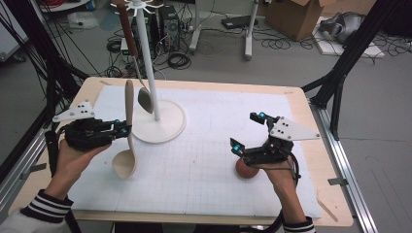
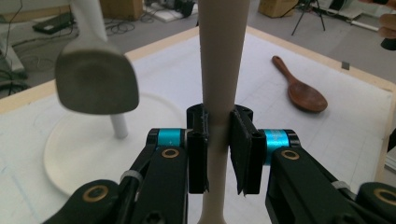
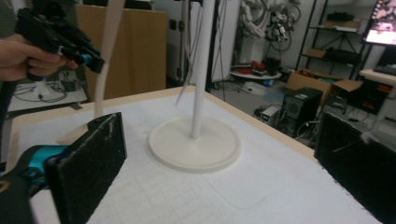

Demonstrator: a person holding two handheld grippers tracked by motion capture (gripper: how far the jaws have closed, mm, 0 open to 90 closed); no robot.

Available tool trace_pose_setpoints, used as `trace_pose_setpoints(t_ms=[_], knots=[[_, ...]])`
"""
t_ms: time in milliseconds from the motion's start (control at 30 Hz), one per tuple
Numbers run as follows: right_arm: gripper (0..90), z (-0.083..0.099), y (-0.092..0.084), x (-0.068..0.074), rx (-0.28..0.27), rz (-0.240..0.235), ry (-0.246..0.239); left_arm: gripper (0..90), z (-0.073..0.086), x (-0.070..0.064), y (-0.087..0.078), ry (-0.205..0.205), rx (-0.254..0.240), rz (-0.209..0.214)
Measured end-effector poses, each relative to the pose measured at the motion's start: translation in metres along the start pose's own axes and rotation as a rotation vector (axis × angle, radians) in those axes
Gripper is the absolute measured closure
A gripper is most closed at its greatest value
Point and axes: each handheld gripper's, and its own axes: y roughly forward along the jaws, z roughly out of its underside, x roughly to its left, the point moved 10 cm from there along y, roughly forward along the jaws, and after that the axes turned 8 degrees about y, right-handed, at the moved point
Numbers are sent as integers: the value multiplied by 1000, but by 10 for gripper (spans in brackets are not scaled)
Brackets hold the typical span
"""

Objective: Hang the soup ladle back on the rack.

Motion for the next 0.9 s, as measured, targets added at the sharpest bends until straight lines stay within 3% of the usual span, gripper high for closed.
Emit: trace_pose_setpoints(t_ms=[167, 467, 733, 900], knots=[[42, -10, 6, 9, -22, -29, -4, 772, -8, -12, 13, 15, -25, 33], [50, -30, 23, 27, -32, -85, -31, 772, -18, -32, 36, 62, -41, 42], [51, -39, 44, 46, -9, -130, -46, 772, -23, -50, 55, 89, -50, 53], [51, -40, 53, 51, -1, -147, -46, 772, -26, -60, 63, 97, -57, 86]])
